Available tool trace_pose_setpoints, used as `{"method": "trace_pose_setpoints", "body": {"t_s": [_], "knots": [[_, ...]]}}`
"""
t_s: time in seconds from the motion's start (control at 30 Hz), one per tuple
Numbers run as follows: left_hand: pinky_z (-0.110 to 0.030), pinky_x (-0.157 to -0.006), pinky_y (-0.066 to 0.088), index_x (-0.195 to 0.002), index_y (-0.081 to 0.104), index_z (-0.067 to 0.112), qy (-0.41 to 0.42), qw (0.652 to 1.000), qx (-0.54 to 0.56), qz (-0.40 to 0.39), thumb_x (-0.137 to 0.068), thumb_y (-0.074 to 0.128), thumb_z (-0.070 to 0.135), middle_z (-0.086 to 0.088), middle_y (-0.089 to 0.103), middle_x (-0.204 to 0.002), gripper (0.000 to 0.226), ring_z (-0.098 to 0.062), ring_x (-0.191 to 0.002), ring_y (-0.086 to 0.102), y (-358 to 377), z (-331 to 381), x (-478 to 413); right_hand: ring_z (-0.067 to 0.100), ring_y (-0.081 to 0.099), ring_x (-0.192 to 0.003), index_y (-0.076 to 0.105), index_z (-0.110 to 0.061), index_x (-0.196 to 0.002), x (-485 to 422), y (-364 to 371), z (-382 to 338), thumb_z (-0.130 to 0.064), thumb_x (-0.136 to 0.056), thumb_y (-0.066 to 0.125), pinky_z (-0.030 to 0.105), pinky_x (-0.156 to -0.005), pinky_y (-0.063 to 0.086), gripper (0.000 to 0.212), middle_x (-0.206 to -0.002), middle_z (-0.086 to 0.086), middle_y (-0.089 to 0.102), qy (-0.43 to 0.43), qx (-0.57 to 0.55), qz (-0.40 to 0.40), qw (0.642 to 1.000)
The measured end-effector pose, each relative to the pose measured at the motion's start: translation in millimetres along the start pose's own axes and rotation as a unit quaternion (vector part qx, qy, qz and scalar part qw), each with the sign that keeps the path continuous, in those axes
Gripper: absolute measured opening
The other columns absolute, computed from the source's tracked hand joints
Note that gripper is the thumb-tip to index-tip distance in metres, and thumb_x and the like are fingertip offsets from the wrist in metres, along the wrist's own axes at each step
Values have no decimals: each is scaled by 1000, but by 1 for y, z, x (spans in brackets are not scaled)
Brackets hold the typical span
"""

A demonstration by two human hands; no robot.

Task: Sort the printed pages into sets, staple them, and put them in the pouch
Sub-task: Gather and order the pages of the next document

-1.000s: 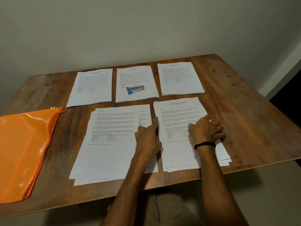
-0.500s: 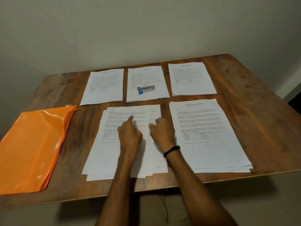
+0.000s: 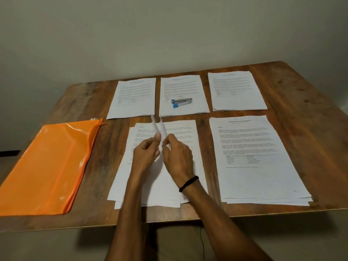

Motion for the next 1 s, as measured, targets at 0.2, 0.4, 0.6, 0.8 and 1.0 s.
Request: {"method": "trace_pose_setpoints", "body": {"t_s": [0.2,0.4,0.6,0.8,1.0], "knots": [[-22,-62,50,-85,67,11,-11,995,-37,94,-97,64,22,-3,68,-78,16,-21,-76,68,-17,-12,-2,25,55,-119,72,-20,-117,1,11,16,-44,-96,61,36,-99,50,34,-129,8,61,28,-61,-45,997],[-25,-69,53,-97,66,13,-57,991,-13,121,-98,60,27,-5,69,-92,16,-22,-82,67,-18,-23,-7,22,60,-117,65,-13,-123,-7,-1,35,-23,-99,61,29,-99,48,27,-128,7,65,71,-83,-8,994],[-19,-70,46,-101,61,11,34,983,-71,167,-103,52,30,0,65,-96,21,-16,-81,62,-16,-1,5,22,59,-123,68,-13,-119,-2,0,29,-5,-94,65,32,-104,50,26,-131,3,66,46,-113,-13,992],[-13,-70,43,-115,65,11,87,961,-94,245,-105,47,33,-4,69,-114,30,-13,-87,64,-24,17,21,18,62,-116,70,-19,-116,1,-15,27,-5,-93,63,33,-93,57,28,-129,-3,67,18,-129,14,991],[-27,-91,46,-131,62,13,117,954,-167,218,-107,42,35,4,65,-120,39,-12,-106,59,-22,32,25,19,67,-109,73,-18,-112,-15,-95,58,6,-87,56,24,-89,51,39,-118,-2,72,78,-106,141,981]]}}
Point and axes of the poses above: each hand's wrist, its own x-axis away from the middle knuckle, its own y-axis out of the palm, z = x × y, the point moved 7 cm from there along -x, towards the middle knuckle
